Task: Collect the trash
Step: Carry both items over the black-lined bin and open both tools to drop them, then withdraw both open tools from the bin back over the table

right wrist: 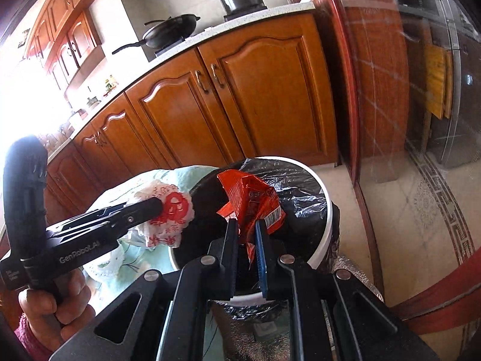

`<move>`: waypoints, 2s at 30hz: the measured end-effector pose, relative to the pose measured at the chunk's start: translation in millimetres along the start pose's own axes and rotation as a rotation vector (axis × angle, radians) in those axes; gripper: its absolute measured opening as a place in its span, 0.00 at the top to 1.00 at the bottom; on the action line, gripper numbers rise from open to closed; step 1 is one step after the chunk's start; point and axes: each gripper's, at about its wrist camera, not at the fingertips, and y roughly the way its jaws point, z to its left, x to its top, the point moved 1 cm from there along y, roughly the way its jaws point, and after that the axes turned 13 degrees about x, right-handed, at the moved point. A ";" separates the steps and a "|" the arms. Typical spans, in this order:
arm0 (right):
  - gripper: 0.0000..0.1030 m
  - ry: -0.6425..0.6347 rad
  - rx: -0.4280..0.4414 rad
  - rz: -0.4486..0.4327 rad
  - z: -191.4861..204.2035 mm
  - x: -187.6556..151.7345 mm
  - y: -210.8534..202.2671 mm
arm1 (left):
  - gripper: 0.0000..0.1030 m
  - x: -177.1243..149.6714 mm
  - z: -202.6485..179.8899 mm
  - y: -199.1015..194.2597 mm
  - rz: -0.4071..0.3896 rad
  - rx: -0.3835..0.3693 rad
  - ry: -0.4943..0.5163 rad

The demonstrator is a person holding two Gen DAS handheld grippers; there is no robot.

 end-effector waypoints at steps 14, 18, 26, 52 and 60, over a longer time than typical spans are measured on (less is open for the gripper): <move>0.78 0.019 -0.024 0.094 -19.6 4.9 27.9 | 0.59 -5.7 -10.2 30.9 0.094 -0.005 0.034; 0.57 0.034 -0.013 0.090 -21.8 5.0 27.5 | 0.51 -7.4 -8.5 26.4 0.082 -0.007 0.033; 0.51 0.051 0.000 0.030 -13.8 0.7 9.7 | 0.37 -20.2 12.7 -4.9 0.015 -0.004 -0.055; 0.09 0.108 0.216 -0.046 70.3 -69.0 -1.0 | 0.30 -146.0 149.0 -126.1 -0.165 0.181 -0.331; 0.09 0.062 0.220 -0.018 93.2 -71.4 11.6 | 0.30 -155.9 167.3 -123.6 -0.137 0.183 -0.350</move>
